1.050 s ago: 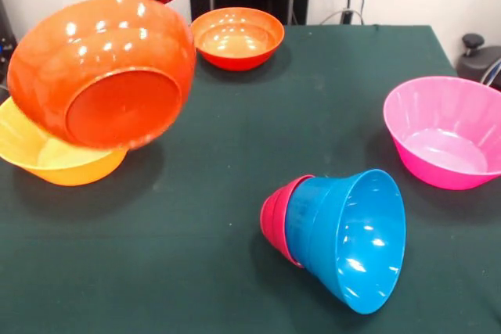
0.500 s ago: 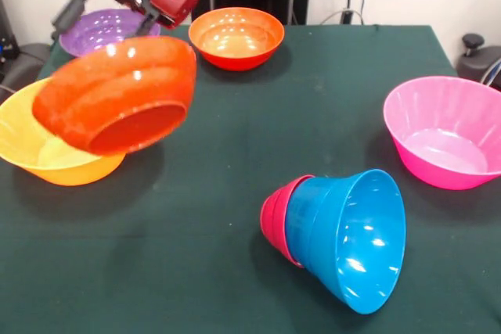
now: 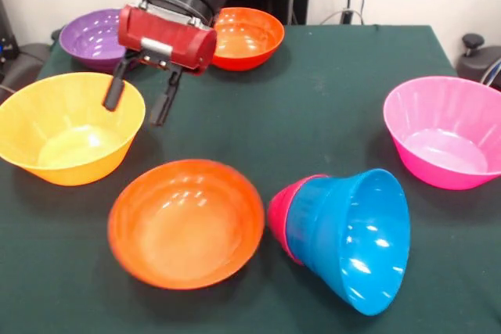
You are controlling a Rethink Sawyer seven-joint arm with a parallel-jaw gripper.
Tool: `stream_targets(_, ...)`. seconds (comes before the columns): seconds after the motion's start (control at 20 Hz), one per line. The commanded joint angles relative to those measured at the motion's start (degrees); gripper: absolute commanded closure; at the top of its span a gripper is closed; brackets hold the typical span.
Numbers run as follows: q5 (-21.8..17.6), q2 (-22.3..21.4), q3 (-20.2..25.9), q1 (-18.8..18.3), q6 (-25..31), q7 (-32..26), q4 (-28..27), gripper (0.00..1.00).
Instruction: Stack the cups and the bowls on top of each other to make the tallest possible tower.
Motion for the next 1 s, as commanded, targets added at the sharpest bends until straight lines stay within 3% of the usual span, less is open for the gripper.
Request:
stream_targets(0.05, 1.82, -4.66, 12.37, 0.96, 18.05, 8.37, 3.98, 0.00)
stream_targets(0.1, 1.44, -5.39, 14.24, -0.22, 20.67, 8.34, 4.48, 0.00)
stream_targets(0.15, 3.24, -6.56, 13.33, 0.87, 24.72, 7.82, 4.90, 0.00)
stream_targets(0.25, 5.95, -6.61, 7.96, 5.25, 25.47, 7.29, 4.39, 0.00)
stream_targets(0.4, 8.19, -6.63, 1.48, 9.99, 22.13, 7.84, 4.56, 0.00)
stream_targets(0.5, 9.82, -5.56, -5.92, 14.85, 19.39, 6.69, 3.32, 0.00)
stream_targets(0.55, 11.87, -4.11, -12.15, 18.72, 17.36, 5.53, 2.34, 0.00)
stream_targets(0.75, 17.28, -0.66, -23.28, 24.79, 9.74, 3.32, 1.50, 0.00)
stream_targets(0.85, 17.28, -0.90, -25.24, 25.52, 8.97, 2.66, 1.21, 0.00)
stream_targets(1.0, 15.74, -2.08, -23.88, 24.45, 9.19, 2.99, 1.10, 0.00)
